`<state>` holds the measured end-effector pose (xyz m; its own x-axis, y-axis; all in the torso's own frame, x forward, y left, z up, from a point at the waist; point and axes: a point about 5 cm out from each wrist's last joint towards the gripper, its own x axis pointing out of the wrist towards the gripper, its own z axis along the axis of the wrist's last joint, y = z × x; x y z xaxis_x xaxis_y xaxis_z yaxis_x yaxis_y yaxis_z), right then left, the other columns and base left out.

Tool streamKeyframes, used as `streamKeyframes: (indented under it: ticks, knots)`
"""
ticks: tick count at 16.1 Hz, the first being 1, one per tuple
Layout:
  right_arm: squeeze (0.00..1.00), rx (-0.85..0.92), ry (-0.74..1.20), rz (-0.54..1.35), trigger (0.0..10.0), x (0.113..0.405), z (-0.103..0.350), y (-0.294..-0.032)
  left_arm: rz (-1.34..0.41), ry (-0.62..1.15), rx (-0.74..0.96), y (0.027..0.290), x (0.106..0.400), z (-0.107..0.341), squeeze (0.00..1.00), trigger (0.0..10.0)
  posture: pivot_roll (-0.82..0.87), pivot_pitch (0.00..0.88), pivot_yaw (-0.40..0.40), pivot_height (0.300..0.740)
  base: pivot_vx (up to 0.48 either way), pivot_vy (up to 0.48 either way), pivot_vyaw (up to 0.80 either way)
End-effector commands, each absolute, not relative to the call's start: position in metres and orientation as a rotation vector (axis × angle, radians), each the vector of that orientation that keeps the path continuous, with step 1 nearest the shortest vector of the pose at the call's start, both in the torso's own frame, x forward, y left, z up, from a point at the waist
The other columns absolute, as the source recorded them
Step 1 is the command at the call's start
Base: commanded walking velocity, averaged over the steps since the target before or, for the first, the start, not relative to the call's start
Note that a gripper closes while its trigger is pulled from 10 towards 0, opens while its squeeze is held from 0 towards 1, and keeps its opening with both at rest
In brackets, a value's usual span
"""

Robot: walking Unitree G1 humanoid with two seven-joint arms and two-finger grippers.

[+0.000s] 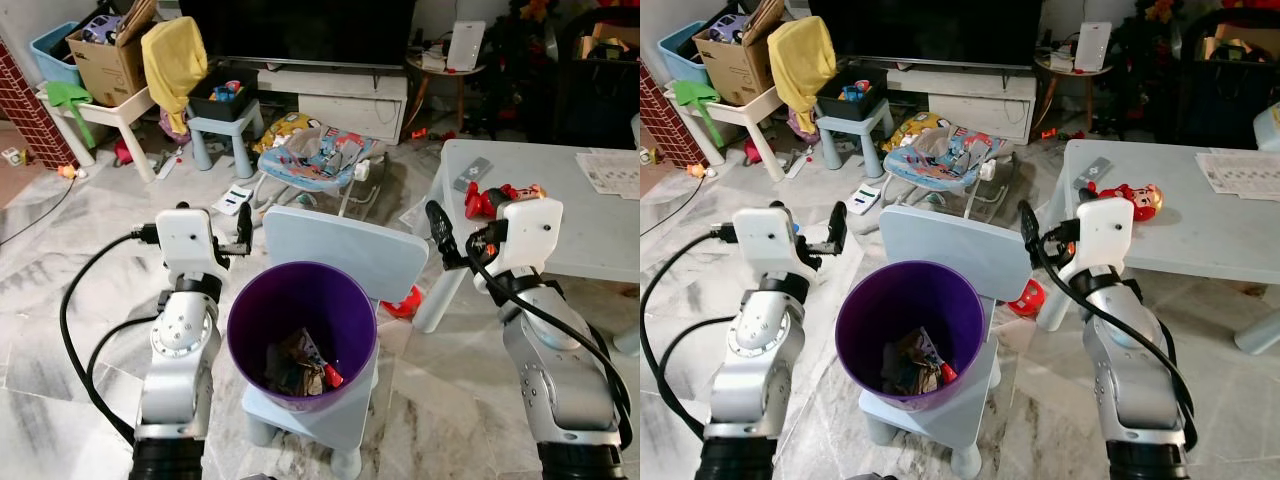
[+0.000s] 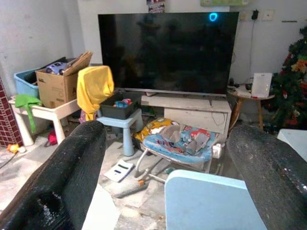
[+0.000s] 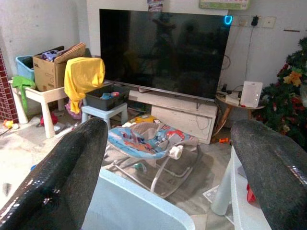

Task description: Picking trash to rubbish bin

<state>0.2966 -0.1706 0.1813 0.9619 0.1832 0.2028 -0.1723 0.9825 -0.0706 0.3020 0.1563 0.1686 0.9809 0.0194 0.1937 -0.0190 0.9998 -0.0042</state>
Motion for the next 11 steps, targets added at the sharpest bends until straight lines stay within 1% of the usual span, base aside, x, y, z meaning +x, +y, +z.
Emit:
streamKeyframes:
  ticks: [1, 4, 5, 6, 11]
  knots:
    - [0.00, -0.043, -0.199, 0.169, 10.0, 0.2987, 0.1799, -0.1723, 0.018, -0.197, -0.001, 0.1573, 0.3029, 0.1724, 0.00, 10.0, 0.00, 0.051, 0.004, 0.740, 0.000, 0.000, 0.00]
    - [0.00, -0.047, -0.199, 0.169, 10.0, 0.3008, 0.1805, -0.1716, -0.001, -0.188, -0.014, 0.1547, 0.3032, 0.1735, 0.00, 10.0, 0.00, 0.051, 0.003, 0.740, 0.000, 0.000, 0.00]
    - [0.00, -0.050, -0.199, 0.171, 10.0, 0.3016, 0.1809, -0.1717, -0.005, -0.187, -0.015, 0.1544, 0.3032, 0.1737, 0.00, 10.0, 0.00, 0.051, 0.000, 0.740, 0.000, 0.255, 0.00]
    - [0.00, -0.054, -0.199, 0.172, 10.0, 0.3024, 0.1811, -0.1720, -0.005, -0.185, -0.016, 0.1545, 0.3033, 0.1736, 0.00, 10.0, 0.00, 0.053, -0.002, 0.740, 0.000, 0.334, 0.00]
    - [0.00, -0.062, -0.199, 0.169, 10.0, 0.3065, 0.1810, -0.1738, -0.014, -0.160, -0.016, 0.1541, 0.3038, 0.1713, 0.00, 10.0, 0.01, 0.049, -0.001, 0.740, 0.000, 0.480, 0.00]
